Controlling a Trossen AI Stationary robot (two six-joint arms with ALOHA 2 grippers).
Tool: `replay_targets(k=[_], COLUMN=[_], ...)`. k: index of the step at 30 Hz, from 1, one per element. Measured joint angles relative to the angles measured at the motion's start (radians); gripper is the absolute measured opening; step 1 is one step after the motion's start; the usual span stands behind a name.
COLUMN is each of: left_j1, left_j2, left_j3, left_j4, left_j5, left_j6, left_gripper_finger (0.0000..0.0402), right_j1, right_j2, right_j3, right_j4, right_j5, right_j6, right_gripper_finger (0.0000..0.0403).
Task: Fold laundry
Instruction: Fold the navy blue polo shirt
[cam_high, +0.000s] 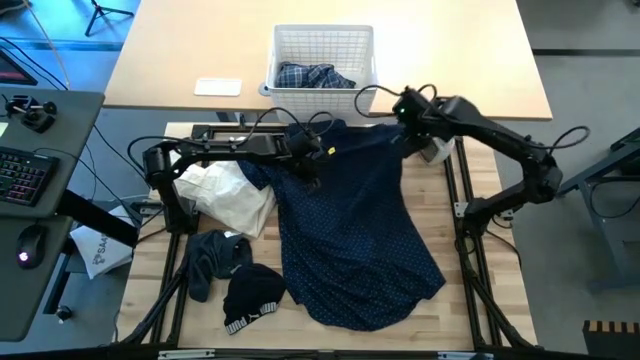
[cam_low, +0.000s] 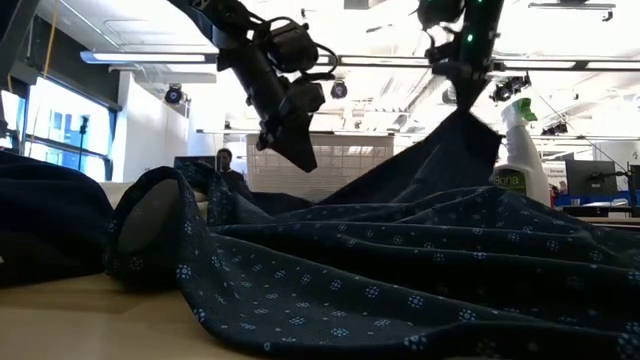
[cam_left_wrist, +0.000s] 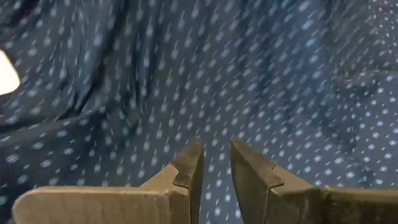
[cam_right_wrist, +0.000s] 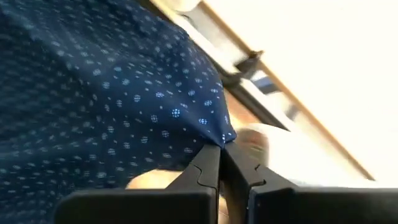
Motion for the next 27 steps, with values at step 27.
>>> replay_targets(k=[27], left_j1=[0.007], left_j2=[-0.042], left_j3=[0.037], left_j4=[-0.501], left_j5=[-0.143], left_j6=[0.105], left_gripper_finger=[0.0065], right_j1=[0.103], right_j2=[0.451], right_j3=[-0.041], right_j4=[0.829], right_j5=[-0.683], right_j6=[0.024], right_gripper_finger=[0.0051])
